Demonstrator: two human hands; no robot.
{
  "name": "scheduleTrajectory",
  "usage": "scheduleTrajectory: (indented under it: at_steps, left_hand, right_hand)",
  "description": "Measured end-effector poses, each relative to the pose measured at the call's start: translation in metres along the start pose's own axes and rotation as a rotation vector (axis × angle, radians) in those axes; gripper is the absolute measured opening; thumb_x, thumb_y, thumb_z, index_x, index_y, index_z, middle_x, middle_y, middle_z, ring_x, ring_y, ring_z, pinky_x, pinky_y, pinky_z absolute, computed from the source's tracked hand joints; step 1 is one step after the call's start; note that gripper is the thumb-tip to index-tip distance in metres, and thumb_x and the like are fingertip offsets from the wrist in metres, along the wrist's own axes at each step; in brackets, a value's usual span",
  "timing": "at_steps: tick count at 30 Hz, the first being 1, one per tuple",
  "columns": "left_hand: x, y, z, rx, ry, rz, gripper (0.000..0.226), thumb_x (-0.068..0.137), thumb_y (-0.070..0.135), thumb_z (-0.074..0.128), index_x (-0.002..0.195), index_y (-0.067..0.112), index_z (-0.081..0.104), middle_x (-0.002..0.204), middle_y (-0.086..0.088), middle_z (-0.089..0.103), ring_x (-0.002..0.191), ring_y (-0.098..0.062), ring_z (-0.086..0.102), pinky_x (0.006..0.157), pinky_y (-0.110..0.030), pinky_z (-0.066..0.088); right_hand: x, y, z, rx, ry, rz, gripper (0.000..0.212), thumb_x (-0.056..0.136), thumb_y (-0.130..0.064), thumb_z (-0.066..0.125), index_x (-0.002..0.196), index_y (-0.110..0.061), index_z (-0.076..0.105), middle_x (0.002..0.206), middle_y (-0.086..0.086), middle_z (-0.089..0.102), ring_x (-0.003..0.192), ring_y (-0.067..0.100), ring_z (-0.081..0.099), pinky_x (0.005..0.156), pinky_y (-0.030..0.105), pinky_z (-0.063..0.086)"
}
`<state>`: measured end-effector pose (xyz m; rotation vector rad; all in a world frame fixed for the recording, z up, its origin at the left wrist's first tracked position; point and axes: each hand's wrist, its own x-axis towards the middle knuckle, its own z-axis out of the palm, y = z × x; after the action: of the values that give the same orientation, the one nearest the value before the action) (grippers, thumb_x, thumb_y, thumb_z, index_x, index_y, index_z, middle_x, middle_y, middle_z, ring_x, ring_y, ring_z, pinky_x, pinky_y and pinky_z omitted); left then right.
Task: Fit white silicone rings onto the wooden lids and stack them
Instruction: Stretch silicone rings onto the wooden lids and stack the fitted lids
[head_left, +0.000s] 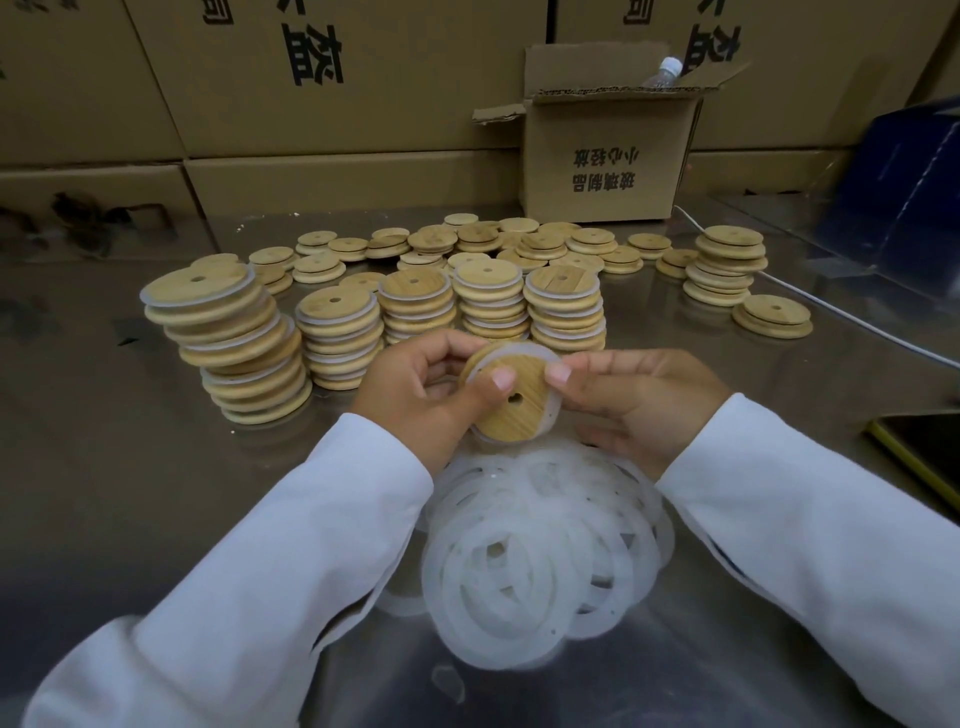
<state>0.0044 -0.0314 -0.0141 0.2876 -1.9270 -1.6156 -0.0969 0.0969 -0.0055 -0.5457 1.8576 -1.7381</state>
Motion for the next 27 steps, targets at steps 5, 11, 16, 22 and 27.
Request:
scheduleTrajectory:
  at_steps: [5, 11, 16, 22, 27]
  left_hand:
    - [0.001, 0.003, -0.004, -0.033, -0.007, 0.009, 0.020, 0.058, 0.028, 0.068, 0.077, 0.022, 0.066, 0.074, 0.004, 0.069, 0.074, -0.014, 0.065, 0.074, -0.036, 0.056]
    - [0.002, 0.004, -0.005, -0.005, 0.018, -0.010, 0.009, 0.066, 0.025, 0.072, 0.071, 0.033, 0.071, 0.073, 0.007, 0.070, 0.071, -0.013, 0.066, 0.069, -0.040, 0.054]
    - [0.003, 0.007, -0.005, 0.013, 0.039, -0.015, 0.011, 0.071, 0.019, 0.073, 0.070, 0.029, 0.071, 0.071, 0.006, 0.070, 0.067, -0.014, 0.065, 0.072, -0.045, 0.053]
    - [0.005, 0.016, -0.002, 0.084, 0.041, 0.082, 0.017, 0.081, 0.005, 0.065, 0.075, 0.021, 0.064, 0.068, 0.008, 0.066, 0.058, 0.000, 0.062, 0.054, -0.014, 0.050]
    - [0.005, 0.017, 0.000, 0.078, 0.045, 0.097, 0.016, 0.081, 0.004, 0.064, 0.077, 0.019, 0.063, 0.073, 0.002, 0.065, 0.059, 0.000, 0.062, 0.054, -0.013, 0.050]
  right_hand:
    - [0.000, -0.007, -0.002, -0.077, -0.024, -0.045, 0.002, 0.071, -0.023, 0.074, 0.070, -0.021, 0.073, 0.091, 0.004, 0.072, 0.099, 0.020, 0.064, 0.097, 0.036, 0.045]
    - [-0.007, -0.012, -0.001, -0.213, 0.057, -0.241, 0.012, 0.076, -0.020, 0.072, 0.066, -0.026, 0.068, 0.065, -0.009, 0.066, 0.061, 0.002, 0.058, 0.063, 0.013, 0.044]
    - [-0.007, -0.011, 0.000, -0.204, 0.095, -0.271, 0.013, 0.076, -0.017, 0.072, 0.066, -0.023, 0.067, 0.063, -0.004, 0.065, 0.058, 0.004, 0.058, 0.061, 0.014, 0.047]
    - [-0.008, -0.011, 0.006, -0.279, 0.227, -0.425, 0.020, 0.078, -0.015, 0.070, 0.063, -0.024, 0.063, 0.062, -0.008, 0.063, 0.055, -0.001, 0.054, 0.055, 0.007, 0.044]
    - [-0.009, -0.009, 0.013, -0.246, 0.278, -0.450, 0.020, 0.079, -0.013, 0.069, 0.064, -0.024, 0.062, 0.064, -0.007, 0.062, 0.057, 0.000, 0.054, 0.053, 0.006, 0.042]
